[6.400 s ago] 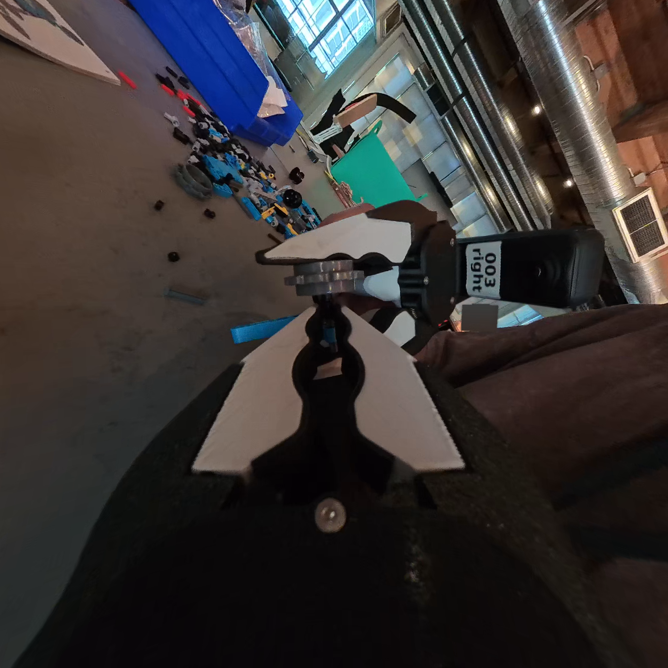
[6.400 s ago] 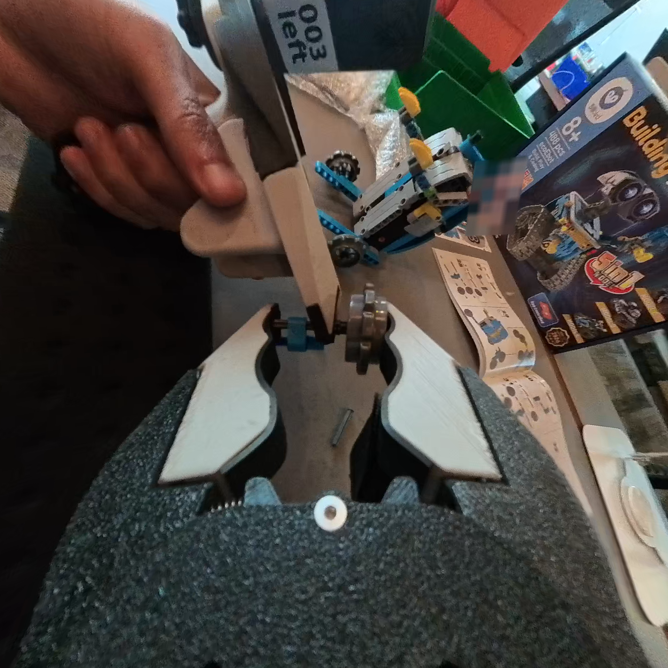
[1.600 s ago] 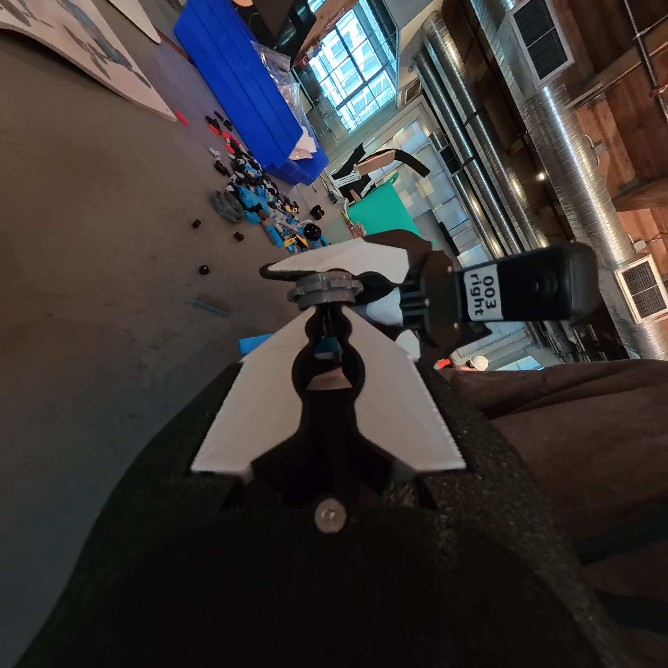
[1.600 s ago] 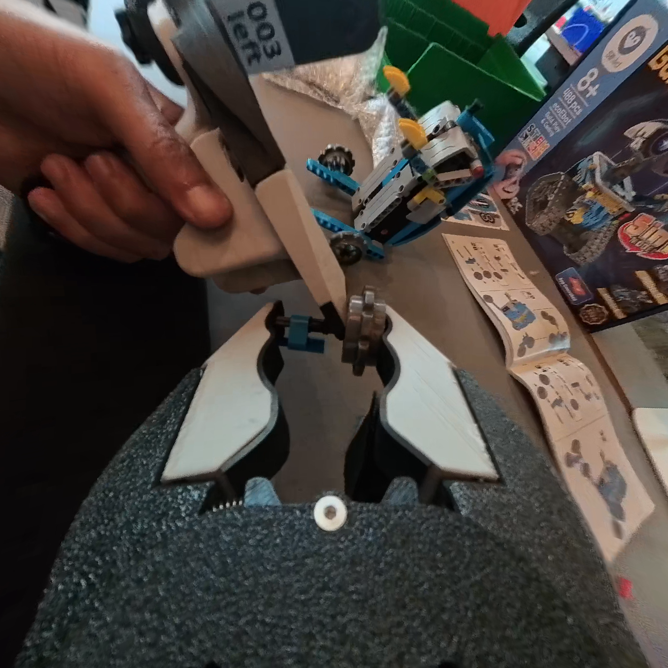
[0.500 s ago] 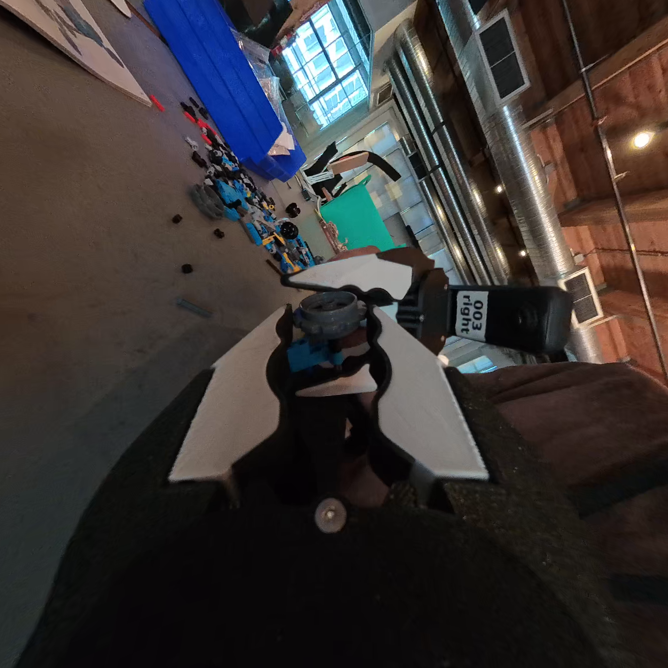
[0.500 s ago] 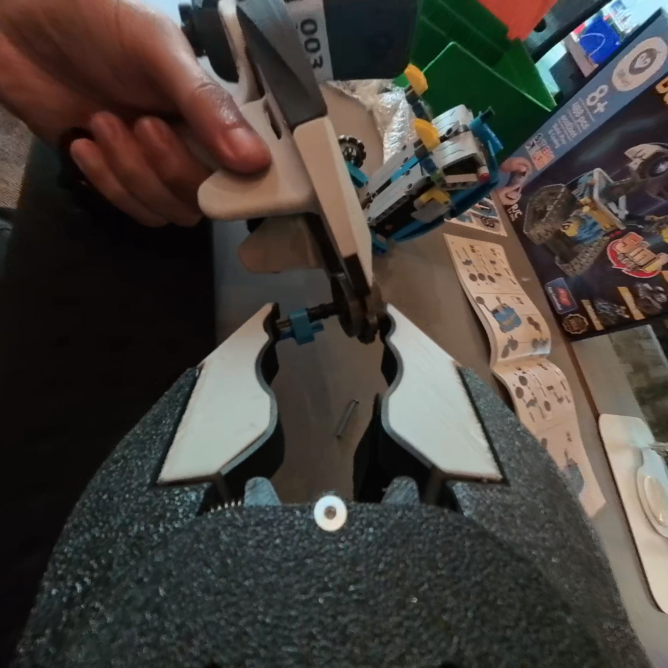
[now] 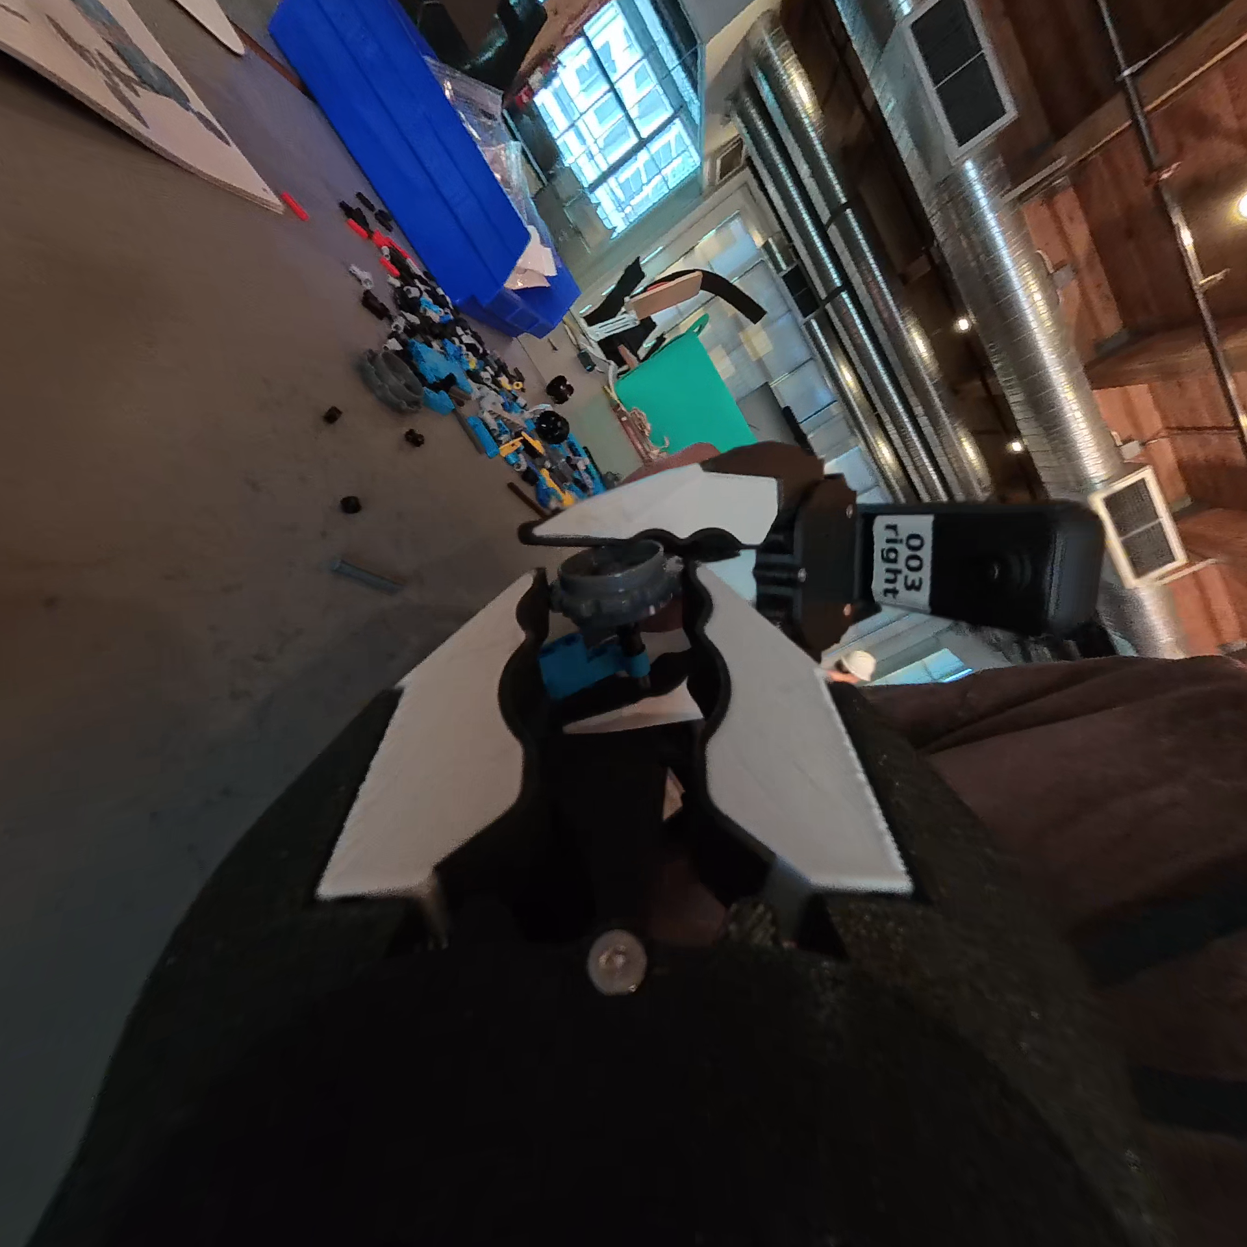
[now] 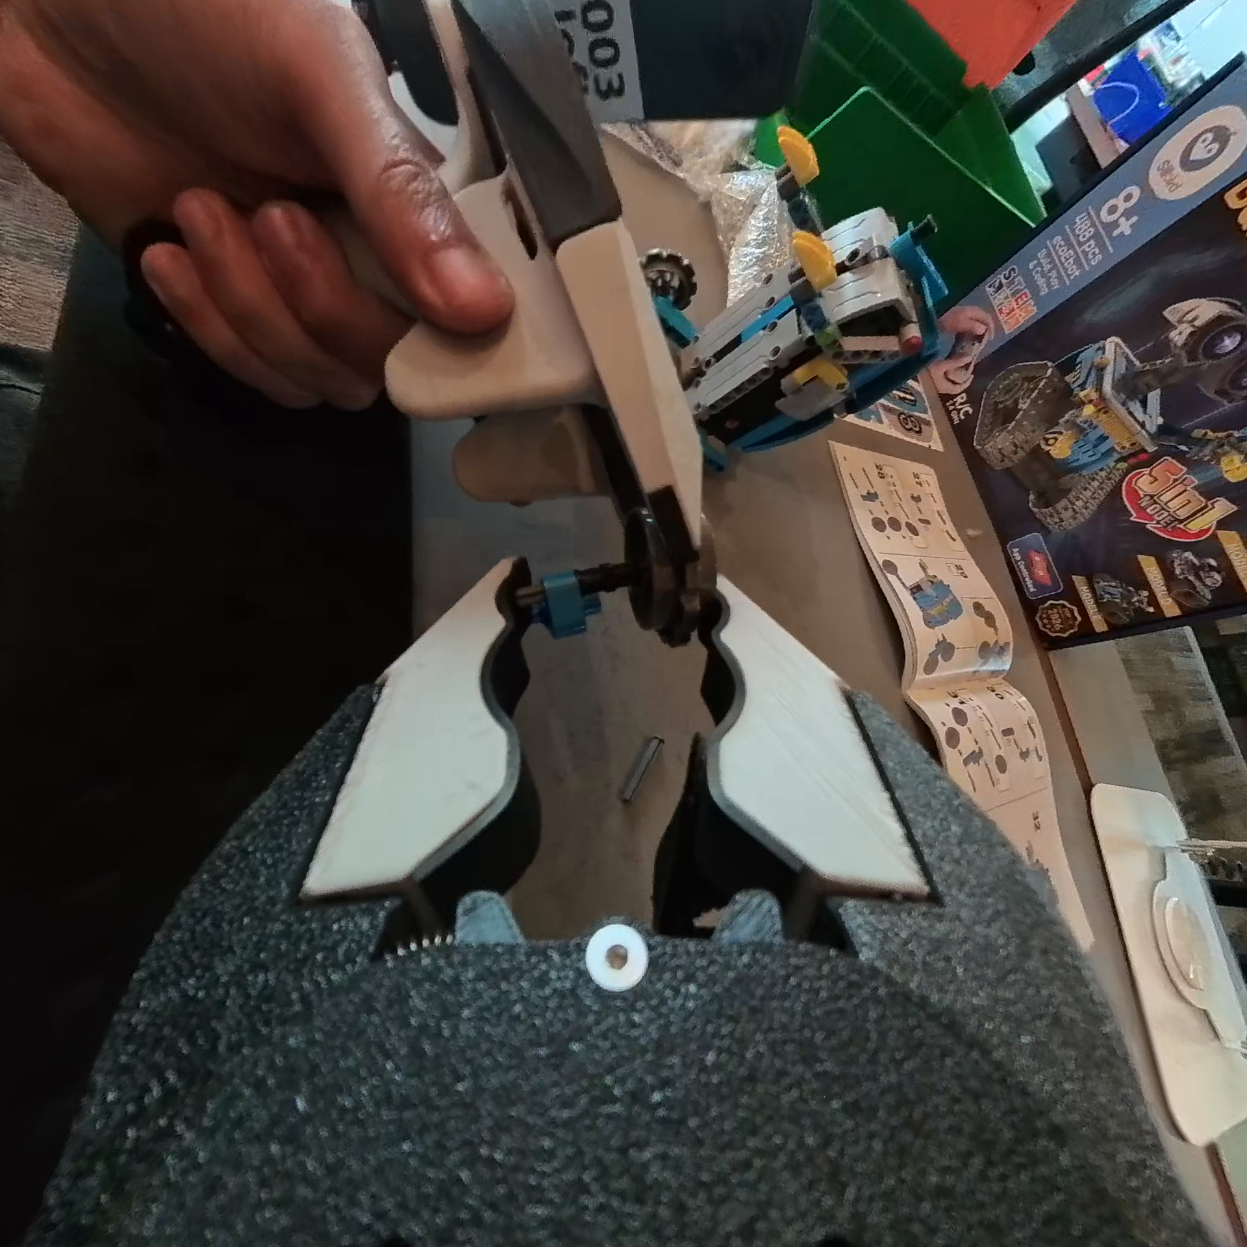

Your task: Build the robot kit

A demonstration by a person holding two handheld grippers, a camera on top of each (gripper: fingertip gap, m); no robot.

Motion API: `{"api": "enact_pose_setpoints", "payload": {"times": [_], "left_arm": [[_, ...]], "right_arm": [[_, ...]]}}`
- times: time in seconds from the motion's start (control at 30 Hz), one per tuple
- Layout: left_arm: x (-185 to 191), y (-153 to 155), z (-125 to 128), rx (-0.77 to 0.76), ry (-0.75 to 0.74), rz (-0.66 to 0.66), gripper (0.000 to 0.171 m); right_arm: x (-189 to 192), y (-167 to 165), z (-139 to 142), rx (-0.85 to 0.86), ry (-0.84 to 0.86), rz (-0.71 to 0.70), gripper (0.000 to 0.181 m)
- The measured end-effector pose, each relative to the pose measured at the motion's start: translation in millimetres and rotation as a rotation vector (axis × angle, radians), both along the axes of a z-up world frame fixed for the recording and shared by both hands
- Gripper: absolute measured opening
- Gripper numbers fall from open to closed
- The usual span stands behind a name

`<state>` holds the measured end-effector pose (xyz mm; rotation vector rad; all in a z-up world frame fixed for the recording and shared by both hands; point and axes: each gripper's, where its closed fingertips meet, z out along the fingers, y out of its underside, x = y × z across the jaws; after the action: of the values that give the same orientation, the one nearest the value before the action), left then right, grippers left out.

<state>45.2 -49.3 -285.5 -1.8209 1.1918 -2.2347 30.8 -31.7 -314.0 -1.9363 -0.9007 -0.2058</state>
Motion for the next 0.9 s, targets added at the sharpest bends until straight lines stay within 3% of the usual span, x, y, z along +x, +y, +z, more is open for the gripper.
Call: {"api": "enact_pose_setpoints", "payload": {"times": [0.2,0.37,0.57,0.9], "left_arm": [[0.3,5.1,2.3,0.052,-0.019,-0.007,0.045],[-6.7,8.4,4.9,0.485,-0.13,-0.027,0.044],[-7.3,-11.8,2.6,0.555,-0.193,-0.134,0.02],[-11.1,-20.9,1.4,0.668,-0.25,-0.133,0.015]], "right_arm": [[4.7,-0.5,-5.5,-0.109,0.218,-0.01,0.054],[1.2,-10.3,-0.6,-0.151,0.416,0.063,0.054],[-7.3,-17.5,4.9,-0.11,0.37,0.143,0.055],[-16.6,-26.4,6.2,-0.171,0.477,0.215,0.052]]}}
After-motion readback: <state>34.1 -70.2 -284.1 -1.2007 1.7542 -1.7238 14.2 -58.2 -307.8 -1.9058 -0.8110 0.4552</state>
